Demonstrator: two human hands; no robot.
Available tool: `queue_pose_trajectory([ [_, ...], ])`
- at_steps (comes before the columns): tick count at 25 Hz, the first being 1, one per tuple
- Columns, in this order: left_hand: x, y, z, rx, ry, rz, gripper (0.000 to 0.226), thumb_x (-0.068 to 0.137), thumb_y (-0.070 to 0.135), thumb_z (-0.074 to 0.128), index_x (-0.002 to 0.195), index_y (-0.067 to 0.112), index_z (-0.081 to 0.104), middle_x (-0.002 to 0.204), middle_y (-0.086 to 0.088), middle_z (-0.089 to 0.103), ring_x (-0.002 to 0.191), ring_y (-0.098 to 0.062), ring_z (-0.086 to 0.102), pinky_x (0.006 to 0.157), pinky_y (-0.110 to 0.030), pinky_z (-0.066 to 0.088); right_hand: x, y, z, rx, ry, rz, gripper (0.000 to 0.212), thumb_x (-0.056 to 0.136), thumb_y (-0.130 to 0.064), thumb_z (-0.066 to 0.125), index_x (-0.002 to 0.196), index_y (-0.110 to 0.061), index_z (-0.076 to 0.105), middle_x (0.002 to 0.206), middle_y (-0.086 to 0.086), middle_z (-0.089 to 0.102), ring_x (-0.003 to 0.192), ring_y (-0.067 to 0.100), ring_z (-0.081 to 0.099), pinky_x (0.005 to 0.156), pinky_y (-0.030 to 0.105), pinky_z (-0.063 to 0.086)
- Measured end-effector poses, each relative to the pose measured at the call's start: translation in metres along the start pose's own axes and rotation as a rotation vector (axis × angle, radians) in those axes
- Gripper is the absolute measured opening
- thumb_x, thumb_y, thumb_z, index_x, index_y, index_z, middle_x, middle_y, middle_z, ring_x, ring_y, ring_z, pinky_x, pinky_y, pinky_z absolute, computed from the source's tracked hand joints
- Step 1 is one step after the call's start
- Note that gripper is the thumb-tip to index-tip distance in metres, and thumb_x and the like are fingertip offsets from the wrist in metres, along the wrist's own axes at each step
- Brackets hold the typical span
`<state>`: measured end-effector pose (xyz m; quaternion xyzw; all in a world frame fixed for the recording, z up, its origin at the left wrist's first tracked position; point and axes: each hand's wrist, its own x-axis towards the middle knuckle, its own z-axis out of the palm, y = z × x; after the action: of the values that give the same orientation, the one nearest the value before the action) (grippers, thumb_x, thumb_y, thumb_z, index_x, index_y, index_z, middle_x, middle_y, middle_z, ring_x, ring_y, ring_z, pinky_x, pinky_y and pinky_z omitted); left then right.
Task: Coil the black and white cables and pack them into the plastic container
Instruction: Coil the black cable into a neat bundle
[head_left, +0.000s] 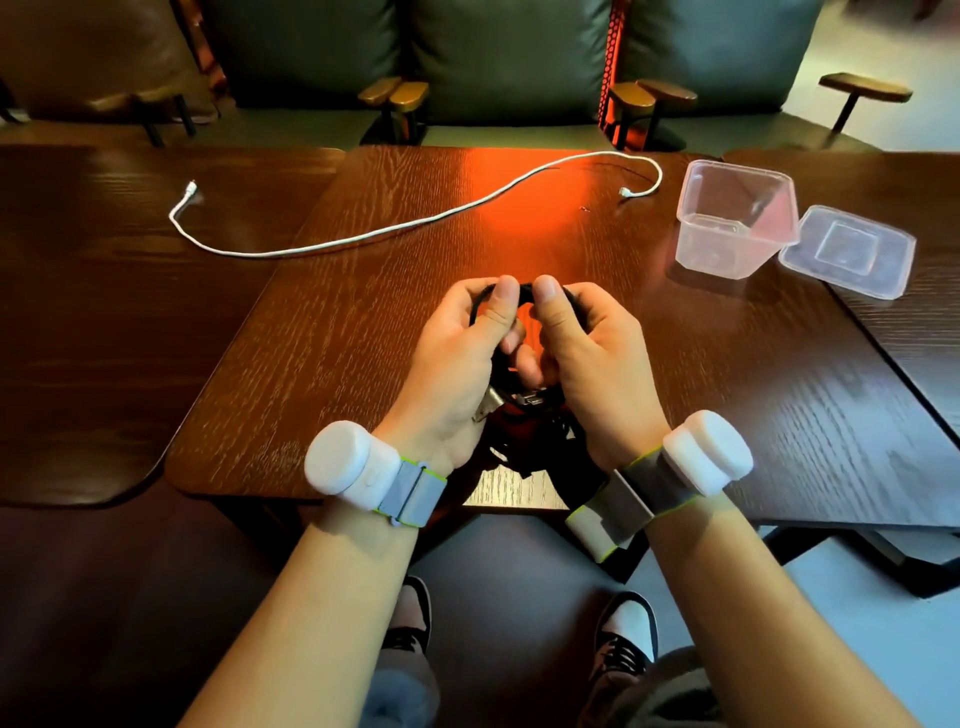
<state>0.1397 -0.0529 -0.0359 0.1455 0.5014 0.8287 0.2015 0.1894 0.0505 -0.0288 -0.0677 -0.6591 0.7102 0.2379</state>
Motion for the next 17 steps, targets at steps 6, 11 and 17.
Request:
queue_pose_trajectory([
  [6, 0.005, -0.004, 0.002, 0.158, 0.306, 0.147, 0.017, 0.102, 0.035, 0.05, 0.094, 0.022, 0.055, 0.072, -0.009, 0.052, 0.054, -0.014, 0.047, 0.049, -0.029, 0.038, -0.009, -0.002, 0.013, 0.432, -0.119, 0.125, 0.008, 0.097, -0.009, 0.055, 0.099, -0.004, 0.059, 0.067, -0.001, 0.067, 0.053, 0.011, 0.06, 0.058, 0.028, 0.05],
  [11, 0.006, 0.002, -0.002, -0.017, 0.324, 0.0, 0.041, 0.101, 0.057, 0.039, 0.091, 0.02, 0.057, 0.053, 0.005, 0.055, 0.037, -0.006, 0.043, 0.038, -0.019, 0.038, -0.01, -0.003, 0.015, 0.508, -0.188, 0.188, 0.017, 0.097, -0.011, 0.053, 0.106, 0.003, 0.056, 0.076, 0.009, 0.07, 0.061, 0.015, 0.063, 0.059, 0.022, 0.052],
  [17, 0.01, 0.003, -0.008, -0.202, 0.306, -0.161, 0.05, 0.101, 0.053, 0.04, 0.072, 0.016, 0.057, 0.051, 0.002, 0.034, 0.045, -0.014, 0.033, 0.045, -0.022, 0.031, -0.009, -0.004, 0.016, 0.495, -0.203, 0.213, 0.012, 0.101, -0.004, 0.043, 0.107, 0.003, 0.051, 0.07, 0.015, 0.066, 0.06, 0.023, 0.055, 0.068, 0.031, 0.048],
])
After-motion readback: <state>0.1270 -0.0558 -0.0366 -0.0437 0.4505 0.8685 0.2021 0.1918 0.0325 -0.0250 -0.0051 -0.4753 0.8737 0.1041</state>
